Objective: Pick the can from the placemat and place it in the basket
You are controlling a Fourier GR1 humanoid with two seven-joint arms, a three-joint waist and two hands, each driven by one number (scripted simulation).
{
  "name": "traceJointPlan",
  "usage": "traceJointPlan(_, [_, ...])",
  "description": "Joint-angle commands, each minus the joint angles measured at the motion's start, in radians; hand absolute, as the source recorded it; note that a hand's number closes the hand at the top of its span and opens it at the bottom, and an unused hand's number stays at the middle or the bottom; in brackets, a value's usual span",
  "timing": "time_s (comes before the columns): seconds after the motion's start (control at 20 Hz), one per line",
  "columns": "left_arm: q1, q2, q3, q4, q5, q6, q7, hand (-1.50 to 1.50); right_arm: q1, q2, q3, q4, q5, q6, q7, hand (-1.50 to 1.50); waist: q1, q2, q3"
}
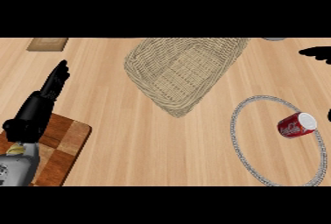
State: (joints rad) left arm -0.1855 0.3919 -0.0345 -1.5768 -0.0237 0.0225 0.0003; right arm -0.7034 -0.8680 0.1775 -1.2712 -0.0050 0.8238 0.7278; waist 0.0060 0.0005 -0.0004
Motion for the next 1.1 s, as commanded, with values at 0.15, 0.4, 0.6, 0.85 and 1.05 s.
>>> traceJointPlan(0.15, [0.082, -0.012, 0.004, -0.064, -0.015, -0.017, -0.012, 0.0, 0.089, 0.012, 0.026, 0.079, 0.14, 0.052, -0.127, -1.5, 0.006, -0.001, 0.001])
traceJointPlan(0.4, [-0.044, -0.08, -0.009, 0.039, -0.061, 0.015, 0.033, 0.0, 0.117, 0.061, 0.053, 0.12, 0.287, 0.004, -0.226, -1.5, 0.0, 0.003, 0.001])
traceJointPlan(0.6, [-0.017, -0.042, 0.05, -0.008, -0.033, -0.04, 0.037, 0.0, 0.221, 0.075, 0.006, 0.035, 0.31, -0.012, -0.214, -1.5, -0.008, -0.002, 0.0])
traceJointPlan(0.85, [-0.049, -0.018, 0.1, 0.026, -0.012, -0.101, 0.037, 0.0, 0.204, 0.123, 0.003, 0.147, 0.433, -0.057, -0.321, -1.5, 0.0, 0.001, 0.001])
traceJointPlan(1.05, [-0.04, -0.037, 0.106, 0.042, -0.049, -0.094, 0.006, 0.0, 0.2, 0.172, -0.043, 0.067, 0.444, -0.055, -0.287, -1.5, -0.005, -0.001, 0.0])
